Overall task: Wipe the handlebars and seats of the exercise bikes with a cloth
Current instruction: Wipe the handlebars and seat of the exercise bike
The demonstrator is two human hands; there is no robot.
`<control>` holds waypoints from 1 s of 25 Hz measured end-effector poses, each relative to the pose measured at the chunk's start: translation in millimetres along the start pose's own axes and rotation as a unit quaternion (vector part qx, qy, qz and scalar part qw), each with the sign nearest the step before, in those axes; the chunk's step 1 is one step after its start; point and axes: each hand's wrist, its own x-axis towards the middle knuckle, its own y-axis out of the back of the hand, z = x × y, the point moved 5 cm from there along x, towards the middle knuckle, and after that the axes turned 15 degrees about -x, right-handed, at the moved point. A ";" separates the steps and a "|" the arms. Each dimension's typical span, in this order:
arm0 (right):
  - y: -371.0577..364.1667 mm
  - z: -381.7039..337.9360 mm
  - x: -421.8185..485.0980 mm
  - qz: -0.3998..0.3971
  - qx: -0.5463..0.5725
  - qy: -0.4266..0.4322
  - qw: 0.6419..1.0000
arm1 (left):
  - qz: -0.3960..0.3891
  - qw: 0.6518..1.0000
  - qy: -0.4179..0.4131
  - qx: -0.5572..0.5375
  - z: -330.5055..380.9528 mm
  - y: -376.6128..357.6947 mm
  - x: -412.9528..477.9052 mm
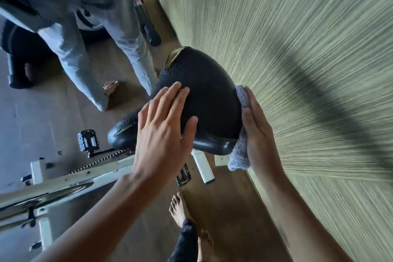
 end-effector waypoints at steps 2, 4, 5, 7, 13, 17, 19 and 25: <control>1.2 -9.5 20.3 -0.030 -0.010 -0.008 0.999 | -0.002 1.000 0.025 -0.002 -3.0 2.7 9.0; 1.3 -22.9 46.1 -0.075 -0.026 -0.007 0.997 | -0.004 0.999 0.049 0.002 -2.1 0.0 13.3; 0.1 -30.2 59.9 -0.101 -0.039 -0.004 0.994 | -0.003 0.999 0.054 0.006 0.1 -0.7 14.7; -4.5 -42.2 84.3 -0.153 -0.062 0.001 0.986 | -0.004 0.998 0.065 0.008 3.2 0.2 16.9; -30.4 -73.1 135.1 -0.275 -0.149 0.049 0.949 | -0.034 0.995 0.094 0.015 7.2 4.2 23.9; -51.7 -84.9 159.1 -0.311 -0.222 0.089 0.920 | -0.047 0.992 0.114 0.005 6.0 4.1 23.7; -52.3 -84.5 158.6 -0.295 -0.238 0.088 0.921 | -0.061 0.990 0.125 -0.014 4.0 4.5 23.2; -19.2 -61.8 88.7 -0.117 -0.269 0.122 0.948 | 0.027 0.981 0.189 -0.015 -9.7 42.5 -7.8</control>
